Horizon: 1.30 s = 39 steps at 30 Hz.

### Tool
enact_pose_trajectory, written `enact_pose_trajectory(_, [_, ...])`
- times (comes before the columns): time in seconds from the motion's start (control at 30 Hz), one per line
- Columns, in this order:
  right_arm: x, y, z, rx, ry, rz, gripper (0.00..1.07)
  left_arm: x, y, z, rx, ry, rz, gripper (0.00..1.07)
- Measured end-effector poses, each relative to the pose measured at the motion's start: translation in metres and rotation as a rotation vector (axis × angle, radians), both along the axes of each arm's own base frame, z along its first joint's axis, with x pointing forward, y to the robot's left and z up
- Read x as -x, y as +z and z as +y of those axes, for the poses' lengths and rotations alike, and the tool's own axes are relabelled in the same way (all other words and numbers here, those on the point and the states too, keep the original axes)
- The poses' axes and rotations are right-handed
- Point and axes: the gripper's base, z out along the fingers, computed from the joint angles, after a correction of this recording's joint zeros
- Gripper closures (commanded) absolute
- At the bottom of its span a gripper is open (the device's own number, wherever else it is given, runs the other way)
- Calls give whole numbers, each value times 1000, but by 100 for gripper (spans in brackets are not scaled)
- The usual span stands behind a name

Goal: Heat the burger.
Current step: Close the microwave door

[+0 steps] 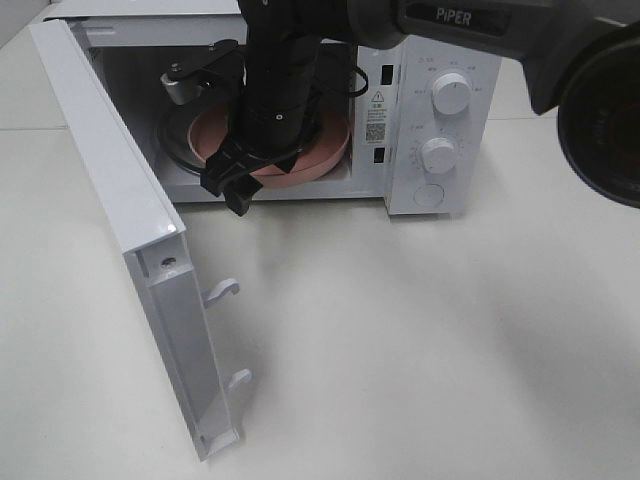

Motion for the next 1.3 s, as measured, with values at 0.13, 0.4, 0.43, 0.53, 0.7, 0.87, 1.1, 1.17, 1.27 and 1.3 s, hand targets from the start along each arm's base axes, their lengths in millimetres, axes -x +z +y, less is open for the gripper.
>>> enact_pose_trajectory(0.13, [5,9,1,-4,-10,6,31,0,0,0,0,0,0,106])
enact_pose_trajectory(0.4, [15,29,-3,-12,-85,45,31,0,0,0,0,0,0,106])
enact_pose_trajectory(0.43, [16,28,-5,2,-101,65,31,0,0,0,0,0,0,106])
enact_pose_trajectory(0.53, [19,28,-6,12,-122,92,31,0,0,0,0,0,0,106])
enact_pose_trajectory(0.7, [24,27,-7,16,-199,156,31,0,0,0,0,0,0,106])
enact_pose_trajectory(0.87, [25,27,-6,-6,-266,180,31,0,0,0,0,0,0,106])
enact_pose_trajectory(1.1, [30,31,-7,-37,-317,214,31,0,0,0,0,0,0,106])
enact_pose_trajectory(1.17, [34,35,-11,-37,-332,220,31,0,0,0,0,0,0,106])
enact_pose_trajectory(1.27, [42,45,-17,-39,-335,222,31,0,0,0,0,0,0,106])
enact_pose_trajectory(1.3, [48,53,-23,-40,-339,223,31,0,0,0,0,0,0,106])
